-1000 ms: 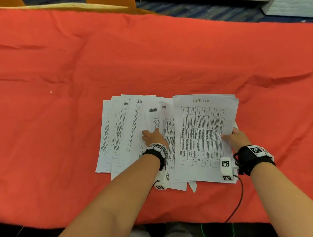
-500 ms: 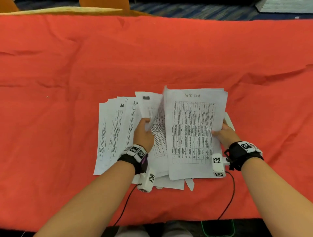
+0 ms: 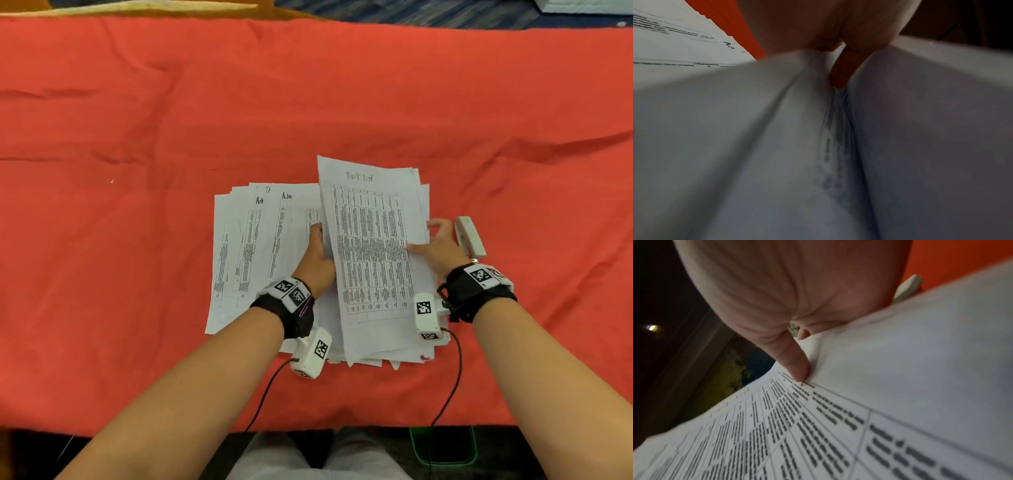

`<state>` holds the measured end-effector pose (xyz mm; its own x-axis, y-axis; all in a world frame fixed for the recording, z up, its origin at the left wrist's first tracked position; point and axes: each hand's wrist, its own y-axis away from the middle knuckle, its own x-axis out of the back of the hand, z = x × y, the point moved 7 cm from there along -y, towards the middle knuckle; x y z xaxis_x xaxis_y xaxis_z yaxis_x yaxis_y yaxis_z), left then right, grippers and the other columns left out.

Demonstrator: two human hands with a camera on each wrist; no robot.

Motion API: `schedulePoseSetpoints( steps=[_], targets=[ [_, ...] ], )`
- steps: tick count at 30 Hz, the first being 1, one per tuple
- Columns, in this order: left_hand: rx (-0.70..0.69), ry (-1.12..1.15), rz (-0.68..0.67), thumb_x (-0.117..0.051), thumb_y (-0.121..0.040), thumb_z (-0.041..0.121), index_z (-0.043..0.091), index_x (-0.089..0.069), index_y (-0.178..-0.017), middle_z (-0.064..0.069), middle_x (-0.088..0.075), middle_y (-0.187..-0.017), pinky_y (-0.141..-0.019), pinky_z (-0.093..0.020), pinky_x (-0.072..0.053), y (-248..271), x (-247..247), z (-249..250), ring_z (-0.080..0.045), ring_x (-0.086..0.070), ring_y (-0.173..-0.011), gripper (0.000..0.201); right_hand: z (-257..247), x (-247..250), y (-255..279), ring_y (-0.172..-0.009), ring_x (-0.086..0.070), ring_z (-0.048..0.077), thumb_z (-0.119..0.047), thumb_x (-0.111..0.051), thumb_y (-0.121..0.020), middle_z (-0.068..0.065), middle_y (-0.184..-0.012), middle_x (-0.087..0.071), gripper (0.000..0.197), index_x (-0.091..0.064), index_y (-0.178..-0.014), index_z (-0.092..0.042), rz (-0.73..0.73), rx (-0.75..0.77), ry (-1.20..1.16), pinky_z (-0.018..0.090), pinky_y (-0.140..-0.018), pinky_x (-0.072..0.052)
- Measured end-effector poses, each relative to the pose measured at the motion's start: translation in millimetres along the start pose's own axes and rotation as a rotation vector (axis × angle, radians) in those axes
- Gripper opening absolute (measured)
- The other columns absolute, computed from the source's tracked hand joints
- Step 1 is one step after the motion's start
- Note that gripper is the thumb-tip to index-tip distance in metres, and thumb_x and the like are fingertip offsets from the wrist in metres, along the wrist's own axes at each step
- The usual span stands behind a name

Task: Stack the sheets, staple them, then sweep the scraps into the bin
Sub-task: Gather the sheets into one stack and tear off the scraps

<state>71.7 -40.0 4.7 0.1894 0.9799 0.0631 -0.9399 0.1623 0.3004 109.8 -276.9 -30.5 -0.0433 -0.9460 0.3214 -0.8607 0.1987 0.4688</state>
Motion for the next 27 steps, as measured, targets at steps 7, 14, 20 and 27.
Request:
schedulePoseSetpoints(
  steps=[7, 14, 20, 27],
  targets=[
    [-0.019, 0.027, -0.020, -0.052, -0.089, -0.006, 0.026, -0.015, -0.132, 0.005, -0.054, -0.114, -0.072, -0.013, -0.054, -7.9, -22.8, -5.2, -0.008, -0.060, -0.093, 0.065, 14.9, 28.3, 7.0, -0.112, -0.060, 0.029, -0.009, -0.065, -0.085, 0.010, -0.124, -0.063, 0.039, -0.057, -0.123, -0.009, 0.005, 0.009, 0.159, 0.046, -0.100, -0.047],
    [0.251, -0.542, 0.416, -0.062, -0.087, 0.015, 0.010, -0.044, -0.128, -0.010, -0.047, -0.128, -0.093, -0.036, -0.044, -21.9, 18.6, -54.0, -0.027, -0.048, -0.116, 0.045, 54.0, 85.2, 0.9, -0.106, -0.065, 0.032, -0.010, -0.066, -0.081, 0.010, -0.121, -0.066, 0.032, -0.064, -0.106, -0.030, 0.166, -0.065, -0.079, 0.054, -0.097, -0.048],
    [0.511, -0.705, 0.408, -0.076, -0.077, 0.027, 0.003, -0.026, -0.137, -0.019, -0.039, -0.135, -0.101, -0.042, -0.043, -30.3, 37.9, -86.1, -0.033, -0.038, -0.126, 0.082, 71.7, 94.0, 8.0, -0.108, -0.063, 0.033, -0.004, -0.061, -0.086, 0.010, -0.120, -0.064, 0.038, -0.057, -0.122, -0.017, 0.208, -0.126, -0.149, 0.055, -0.098, -0.047],
    [0.249, -0.697, 0.256, -0.048, -0.094, 0.009, 0.004, -0.044, -0.133, -0.017, -0.054, -0.127, -0.089, -0.038, -0.050, -34.8, 15.3, -64.4, -0.030, -0.056, -0.111, 0.040, 71.0, 77.8, 5.9, -0.113, -0.060, 0.033, 0.002, -0.058, -0.087, 0.014, -0.126, -0.061, 0.042, -0.054, -0.128, -0.009, 0.200, -0.124, -0.083, 0.053, -0.101, -0.045]
  ],
)
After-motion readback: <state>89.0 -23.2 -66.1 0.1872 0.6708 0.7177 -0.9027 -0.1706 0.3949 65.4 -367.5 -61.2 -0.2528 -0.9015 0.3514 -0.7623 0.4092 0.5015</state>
